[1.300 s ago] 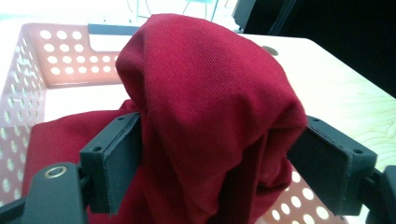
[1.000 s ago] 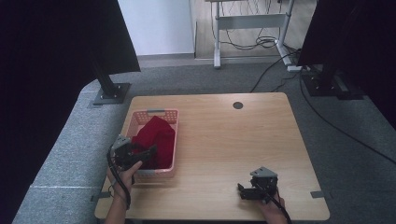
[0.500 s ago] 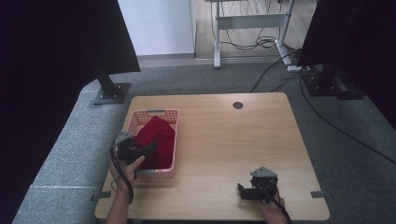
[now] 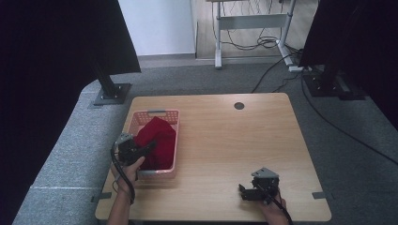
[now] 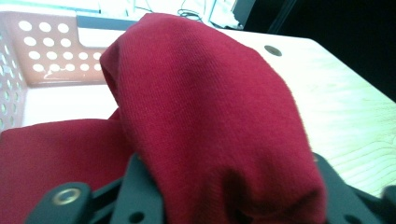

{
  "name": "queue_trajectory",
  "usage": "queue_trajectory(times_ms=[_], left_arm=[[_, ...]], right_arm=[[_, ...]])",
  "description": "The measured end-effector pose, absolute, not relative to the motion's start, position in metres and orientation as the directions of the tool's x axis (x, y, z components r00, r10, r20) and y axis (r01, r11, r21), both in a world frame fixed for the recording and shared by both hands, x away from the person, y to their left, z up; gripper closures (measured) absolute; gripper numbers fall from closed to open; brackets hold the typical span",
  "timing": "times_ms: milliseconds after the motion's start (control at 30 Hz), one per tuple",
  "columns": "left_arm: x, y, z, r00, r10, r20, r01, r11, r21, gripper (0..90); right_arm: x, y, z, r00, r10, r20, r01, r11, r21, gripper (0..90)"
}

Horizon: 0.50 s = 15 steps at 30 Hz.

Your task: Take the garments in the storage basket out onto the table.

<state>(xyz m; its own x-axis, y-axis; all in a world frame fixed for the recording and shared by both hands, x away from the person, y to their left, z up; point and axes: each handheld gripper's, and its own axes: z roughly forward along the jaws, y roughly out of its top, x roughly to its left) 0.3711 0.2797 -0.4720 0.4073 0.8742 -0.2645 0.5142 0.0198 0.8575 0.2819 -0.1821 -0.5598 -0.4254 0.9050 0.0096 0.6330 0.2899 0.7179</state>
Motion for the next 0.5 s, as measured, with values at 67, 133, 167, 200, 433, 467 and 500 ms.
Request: queue_trajectory(times_ms=[67, 133, 167, 200, 433, 467, 500], left_arm=[[0.3706, 0.2814, -0.4729, 0.413, 0.87, -0.271, 0.51, 0.025, 0.86, 66.1], [0.3697, 0.2829, -0.4738, 0.42, 0.864, -0.278, 0.501, 0.035, 0.865, 68.7], [0.3695, 0.2831, -0.474, 0.422, 0.863, -0.278, 0.497, 0.036, 0.867, 69.2], [0.3695, 0.2831, -0.474, 0.422, 0.863, -0.278, 0.497, 0.036, 0.867, 69.8], [0.3673, 0.2842, -0.4734, 0.426, 0.859, -0.284, 0.474, 0.055, 0.879, 70.4], [0.3669, 0.2846, -0.4728, 0.425, 0.858, -0.287, 0.471, 0.061, 0.88, 70.4], [0.3664, 0.285, -0.4722, 0.426, 0.856, -0.293, 0.467, 0.07, 0.881, 70.5]], right_arm=[[0.2819, -0.1821, -0.5598, -0.425, 0.905, 0.01, 0.633, 0.29, 0.718, 0.8], [0.2819, -0.1821, -0.5598, -0.425, 0.905, 0.01, 0.633, 0.29, 0.718, 0.8], [0.2819, -0.1821, -0.5598, -0.425, 0.905, 0.01, 0.633, 0.29, 0.718, 0.8], [0.2819, -0.1821, -0.5598, -0.425, 0.905, 0.01, 0.633, 0.29, 0.718, 0.8], [0.2816, -0.182, -0.5598, -0.425, 0.905, 0.009, 0.633, 0.29, 0.718, 1.0], [0.2816, -0.182, -0.5598, -0.425, 0.905, 0.009, 0.633, 0.289, 0.718, 1.0], [0.2816, -0.182, -0.5598, -0.424, 0.905, 0.009, 0.633, 0.289, 0.718, 1.0]])
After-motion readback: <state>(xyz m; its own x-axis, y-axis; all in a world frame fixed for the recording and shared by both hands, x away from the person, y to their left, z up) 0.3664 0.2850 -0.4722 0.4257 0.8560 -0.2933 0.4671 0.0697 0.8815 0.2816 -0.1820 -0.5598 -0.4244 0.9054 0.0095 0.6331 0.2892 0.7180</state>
